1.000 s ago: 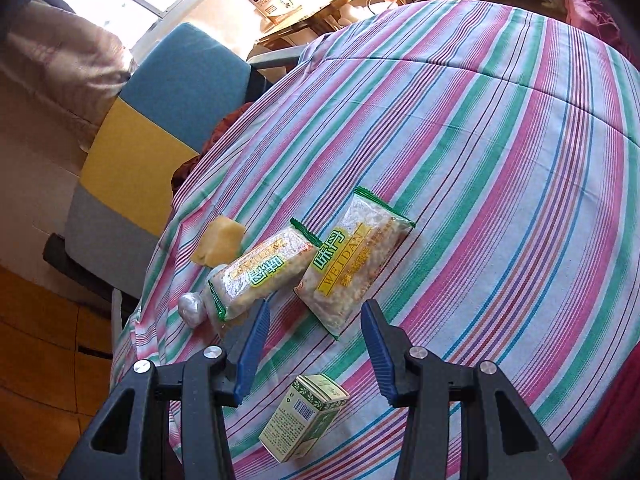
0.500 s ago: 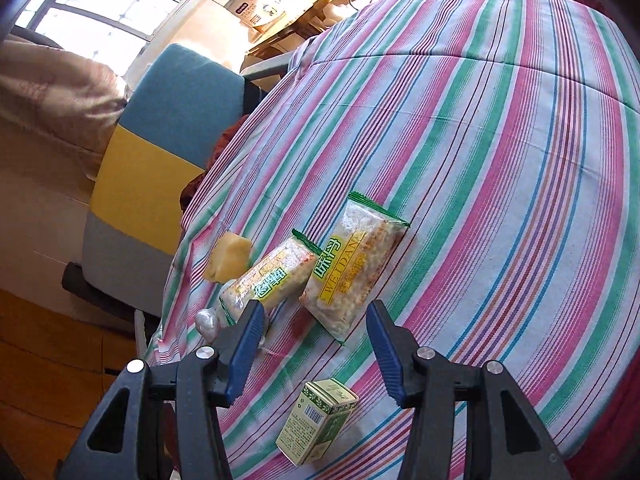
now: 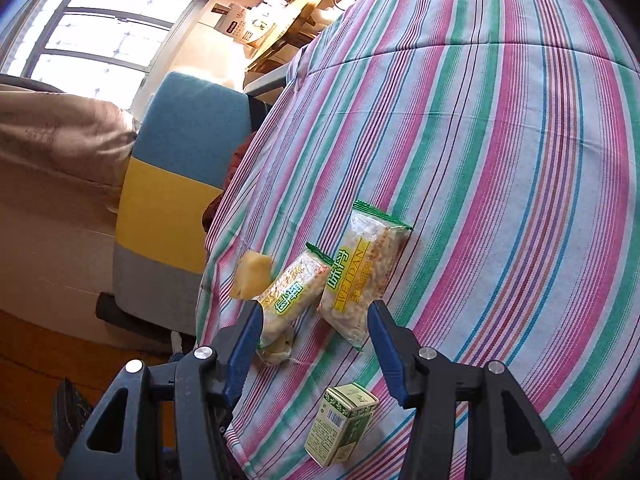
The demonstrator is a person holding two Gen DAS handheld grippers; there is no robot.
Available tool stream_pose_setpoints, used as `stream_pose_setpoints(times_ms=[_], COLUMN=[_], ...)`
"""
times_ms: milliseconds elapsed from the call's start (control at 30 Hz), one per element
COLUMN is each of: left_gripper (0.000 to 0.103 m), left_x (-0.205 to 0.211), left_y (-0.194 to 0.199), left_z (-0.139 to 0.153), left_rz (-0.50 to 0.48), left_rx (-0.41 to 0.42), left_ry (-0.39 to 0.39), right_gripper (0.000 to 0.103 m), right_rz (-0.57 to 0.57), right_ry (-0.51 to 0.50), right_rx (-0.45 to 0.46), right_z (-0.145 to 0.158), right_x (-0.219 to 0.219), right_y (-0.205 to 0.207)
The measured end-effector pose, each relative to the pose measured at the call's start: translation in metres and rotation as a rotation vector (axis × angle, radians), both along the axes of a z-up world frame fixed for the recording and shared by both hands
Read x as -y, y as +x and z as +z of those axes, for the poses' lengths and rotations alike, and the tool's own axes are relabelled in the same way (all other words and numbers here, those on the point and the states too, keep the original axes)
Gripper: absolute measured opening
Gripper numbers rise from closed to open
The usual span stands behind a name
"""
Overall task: Organize objects
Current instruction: 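Move both grippers back to the items on the cloth, then grasp the WEIDAN snack pack with the left gripper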
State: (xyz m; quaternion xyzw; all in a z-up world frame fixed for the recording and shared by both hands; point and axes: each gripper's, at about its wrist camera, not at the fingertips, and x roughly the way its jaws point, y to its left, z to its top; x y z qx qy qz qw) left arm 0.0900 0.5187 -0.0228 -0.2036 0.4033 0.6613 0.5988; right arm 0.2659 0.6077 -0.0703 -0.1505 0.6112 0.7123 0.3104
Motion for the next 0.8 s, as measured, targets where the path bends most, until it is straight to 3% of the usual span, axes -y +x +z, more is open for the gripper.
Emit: stream_pose_setpoints(times_ms=[100,400,567,600,667,800], left_gripper=[0.085,0.087,0.087,0.085,0.051,0.046], left_x=[-0.025,-0.076,-0.091,-0.093,-0.095,-0.085], left_y=[0.005,0.015,0.012,0.011,0.007,0.01], left_z=[-0.009,-0.045,-0.062,-0.064,-0.065,-0.063], left_rz=[-0.042,-0.167,-0.205,-0.201,-0.183,-0.17], left_rx=[-0.018,-0.093,-0.076,-0.067,-0.011,0.036], left_ry=[-0.043,-0.186,-0.254,-0.255,-0.26,-0.223], right_gripper=[0.064,0.065,0.065,0.065,0.065,0.065], right_rz=[-0.011,0.019,0.019,0.017,0.015,0.015], right_ry=[-0.007,-0.056,-0.067,-0.069,-0.071,-0.075], right_rx=[-0.031,-0.08,-0.084,-0.084,-0.082,-0.074], right_z=[0.0,-0.009,-0.011,-0.012,-0.012,-0.013], right_x=[-0.002,-0.005,-0.006,-0.006,-0.006,-0.006], right_y=[0.003,-0.002,-0.004,-0.003,-0.002,-0.003])
